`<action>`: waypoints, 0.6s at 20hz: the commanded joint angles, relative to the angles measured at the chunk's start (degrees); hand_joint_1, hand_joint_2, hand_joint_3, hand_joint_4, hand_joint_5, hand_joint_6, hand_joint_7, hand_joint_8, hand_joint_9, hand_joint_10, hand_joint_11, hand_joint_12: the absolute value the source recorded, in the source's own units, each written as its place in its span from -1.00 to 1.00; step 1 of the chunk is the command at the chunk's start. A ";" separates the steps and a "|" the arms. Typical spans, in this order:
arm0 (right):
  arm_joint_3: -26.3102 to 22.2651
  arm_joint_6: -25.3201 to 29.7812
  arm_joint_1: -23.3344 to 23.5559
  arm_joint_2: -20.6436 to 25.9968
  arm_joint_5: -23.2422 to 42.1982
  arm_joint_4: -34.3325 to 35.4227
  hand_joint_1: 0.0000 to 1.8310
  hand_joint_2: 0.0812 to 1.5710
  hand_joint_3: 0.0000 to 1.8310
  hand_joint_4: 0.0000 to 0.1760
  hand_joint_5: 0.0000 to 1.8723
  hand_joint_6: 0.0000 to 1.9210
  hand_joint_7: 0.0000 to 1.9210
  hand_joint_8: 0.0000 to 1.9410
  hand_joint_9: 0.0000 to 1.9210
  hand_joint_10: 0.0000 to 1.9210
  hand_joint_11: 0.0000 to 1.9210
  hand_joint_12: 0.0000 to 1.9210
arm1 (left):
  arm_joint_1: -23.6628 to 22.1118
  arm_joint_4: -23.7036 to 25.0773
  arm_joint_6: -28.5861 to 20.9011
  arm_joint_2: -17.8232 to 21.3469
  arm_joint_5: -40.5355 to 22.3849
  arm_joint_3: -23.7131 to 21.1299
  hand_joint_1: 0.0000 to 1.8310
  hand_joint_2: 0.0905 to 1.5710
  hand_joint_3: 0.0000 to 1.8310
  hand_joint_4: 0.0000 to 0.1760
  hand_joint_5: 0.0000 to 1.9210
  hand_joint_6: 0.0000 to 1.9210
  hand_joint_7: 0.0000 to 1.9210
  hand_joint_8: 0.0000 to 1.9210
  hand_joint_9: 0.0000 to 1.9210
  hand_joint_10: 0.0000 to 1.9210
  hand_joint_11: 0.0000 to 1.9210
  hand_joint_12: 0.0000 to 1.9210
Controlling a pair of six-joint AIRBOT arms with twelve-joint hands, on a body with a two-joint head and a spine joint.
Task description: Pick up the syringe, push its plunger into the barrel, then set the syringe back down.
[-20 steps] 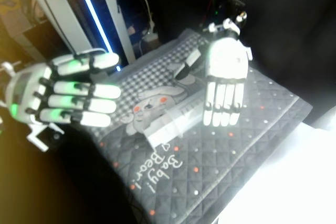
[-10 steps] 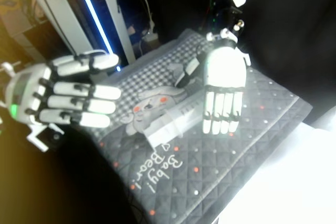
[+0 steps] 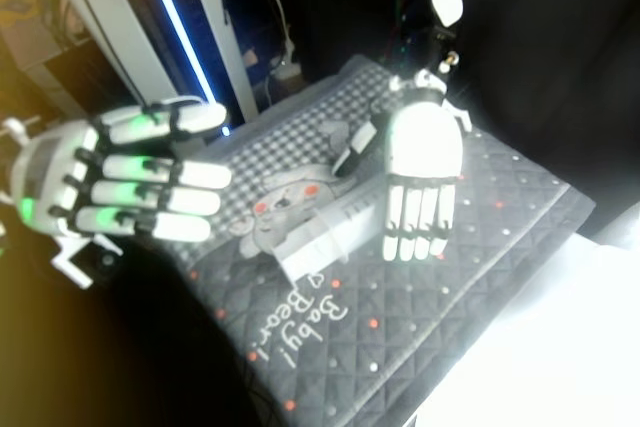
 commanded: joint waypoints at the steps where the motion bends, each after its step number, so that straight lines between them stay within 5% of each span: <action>1: -0.24 0.32 0.15 0.18 7.28 1.07 -0.49 -0.18 -1.00 0.79 -1.00 -1.00 -0.80 -1.00 -0.84 -1.00 -1.00 -0.57 | 0.04 -0.61 -0.49 -0.29 -2.56 0.23 -0.11 0.09 -0.99 -1.00 -0.81 -0.99 -0.72 -1.00 -0.67 -1.00 -1.00 -0.04; 5: -0.36 0.33 0.15 0.18 7.28 1.06 -0.53 -0.16 -1.00 0.59 -1.00 -1.00 -0.80 -1.00 -0.82 -1.00 -1.00 -0.47 | 0.05 -0.39 -0.49 -0.58 -2.17 0.58 0.02 0.17 -1.00 -1.00 -0.49 -0.98 -0.41 -0.98 -0.40 -0.97 -0.81 0.09; 6: -0.36 0.33 0.15 0.18 7.28 1.06 -0.52 -0.17 -1.00 0.71 -1.00 -1.00 -0.80 -1.00 -0.82 -1.00 -1.00 -0.46 | -0.01 -0.39 -0.49 -0.78 -1.98 0.86 0.12 0.18 -1.00 -1.00 -0.32 -0.96 -0.23 -0.97 -0.25 -0.94 -0.72 0.08; 7: -0.35 0.33 0.16 0.18 7.28 1.06 -0.52 -0.17 -1.00 0.74 -1.00 -1.00 -0.80 -1.00 -0.82 -1.00 -1.00 -0.46 | -0.05 -0.39 -0.49 -1.08 -1.72 1.36 0.28 0.39 -1.00 -1.00 -0.18 -0.07 -0.06 -0.03 -0.03 -0.73 -0.56 0.34; 8: -0.35 0.33 0.16 0.18 7.28 1.06 -0.52 -0.16 -1.00 0.61 -1.00 -1.00 -0.80 -1.00 -0.81 -1.00 -1.00 -0.46 | -0.07 -0.42 -0.49 -1.29 -1.42 1.72 0.44 0.42 -0.98 -1.00 -0.16 0.18 -0.09 0.21 -0.10 0.15 -0.38 0.58; 10: -0.36 0.33 0.16 0.18 7.29 1.06 -0.52 -0.16 -1.00 0.69 -1.00 -1.00 -0.79 -1.00 -0.82 -1.00 -1.00 -0.49 | -0.07 -0.74 -0.49 -1.52 -0.92 2.30 0.46 0.48 -0.98 -1.00 -0.18 0.32 -0.20 0.44 -0.19 0.51 -0.23 0.82; 11: -0.38 0.35 0.16 0.18 7.29 1.06 -0.52 -0.17 -1.00 0.71 -1.00 -1.00 -0.79 -1.00 -0.81 -1.00 -1.00 -0.46 | -0.03 -1.08 -0.49 -1.54 -0.91 2.45 0.68 0.42 -1.00 -1.00 -0.25 0.86 -0.22 0.89 -0.12 0.90 -0.02 0.96; 12: -0.41 0.35 0.16 0.18 7.30 1.06 -0.52 -0.17 -1.00 0.70 -1.00 -1.00 -0.78 -1.00 -0.81 -1.00 -1.00 -0.46 | -0.01 -1.21 -0.49 -1.52 -0.91 2.47 0.80 0.37 -1.00 -1.00 -0.20 0.97 -0.15 0.98 0.04 0.98 0.18 0.99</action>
